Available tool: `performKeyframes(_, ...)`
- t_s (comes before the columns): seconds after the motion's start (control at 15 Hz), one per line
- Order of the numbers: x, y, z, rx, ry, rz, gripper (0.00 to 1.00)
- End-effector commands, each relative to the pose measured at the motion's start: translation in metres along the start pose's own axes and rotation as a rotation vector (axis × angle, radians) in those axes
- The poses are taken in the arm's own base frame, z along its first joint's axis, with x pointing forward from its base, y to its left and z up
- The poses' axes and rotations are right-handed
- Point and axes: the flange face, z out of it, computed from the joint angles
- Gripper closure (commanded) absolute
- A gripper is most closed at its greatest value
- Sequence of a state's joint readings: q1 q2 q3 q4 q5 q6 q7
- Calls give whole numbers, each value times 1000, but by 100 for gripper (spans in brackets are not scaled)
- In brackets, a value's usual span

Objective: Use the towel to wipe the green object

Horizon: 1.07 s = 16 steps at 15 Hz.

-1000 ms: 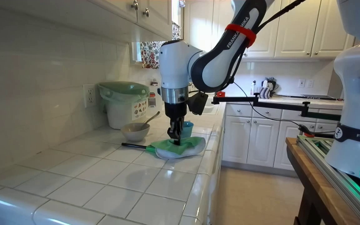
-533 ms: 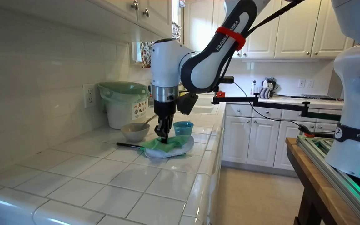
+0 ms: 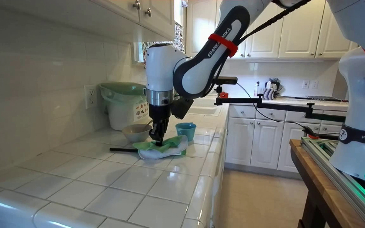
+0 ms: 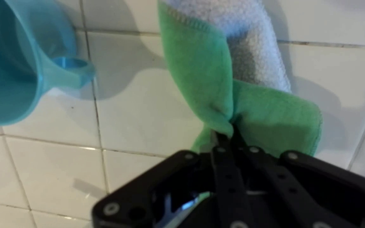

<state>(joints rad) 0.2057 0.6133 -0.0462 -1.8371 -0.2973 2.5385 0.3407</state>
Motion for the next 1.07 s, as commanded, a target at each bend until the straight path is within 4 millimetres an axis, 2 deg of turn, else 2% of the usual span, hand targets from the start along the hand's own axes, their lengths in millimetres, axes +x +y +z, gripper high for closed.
performKeyframes(0.0, -17, -2, -15, 9, -11, 0, 99)
performKeyframes(0.33, -62, 4, -45, 4, -36, 28, 99)
performKeyframes(0.47, -81, 9, -48, 7, -57, 43, 99)
performKeyframes(0.6, -91, 10, -46, 15, -74, 38, 99)
performKeyframes(0.8, -86, 9, -37, 19, -85, 16, 99)
performKeyframes(1.0, -66, 8, -35, 25, -59, -1, 99)
